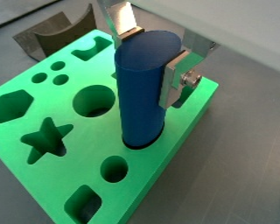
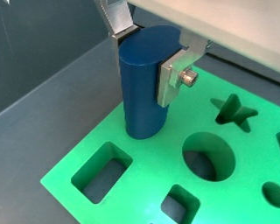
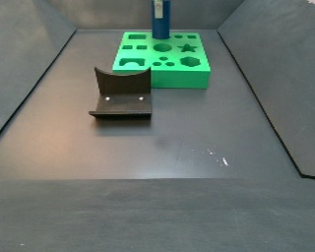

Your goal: Insert the oval object.

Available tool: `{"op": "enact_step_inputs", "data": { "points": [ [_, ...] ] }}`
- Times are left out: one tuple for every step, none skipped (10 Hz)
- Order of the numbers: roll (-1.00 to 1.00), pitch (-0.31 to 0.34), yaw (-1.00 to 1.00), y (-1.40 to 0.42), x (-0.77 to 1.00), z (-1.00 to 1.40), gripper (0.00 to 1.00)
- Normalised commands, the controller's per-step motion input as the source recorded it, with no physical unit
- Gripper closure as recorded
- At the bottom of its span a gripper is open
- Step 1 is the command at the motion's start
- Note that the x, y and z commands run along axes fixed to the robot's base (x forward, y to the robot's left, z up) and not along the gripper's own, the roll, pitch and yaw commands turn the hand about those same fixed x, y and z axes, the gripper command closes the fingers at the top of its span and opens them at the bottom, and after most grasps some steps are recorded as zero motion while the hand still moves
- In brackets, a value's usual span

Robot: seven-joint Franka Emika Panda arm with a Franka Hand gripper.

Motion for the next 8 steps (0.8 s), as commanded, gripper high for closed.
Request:
{"op": "enact_step_inputs", "data": {
  "points": [
    [-0.13, 0.016, -0.04, 0.0, 0.27, -0.52, 1.0],
    [-0.28, -0.003, 0.0, 0.0, 0.0, -0.57, 1.0],
    [-0.32, 0.0, 0.0, 0.0, 0.0, -0.49, 1.0],
    [-0.29, 0.0, 0.0, 0.0, 0.0, -0.51, 1.0],
    [-0.1, 0.0, 0.0, 0.0, 0.01, -0.27, 1.0],
    [0.0, 0.0, 0.0, 0.0, 0.0, -0.18, 1.0],
    [-0.03, 0.0, 0.0, 0.0, 0.0, -0.03, 1.0],
    [0.0, 0.0, 0.0, 0.0, 0.0, 0.0, 1.0]
  ]
}}
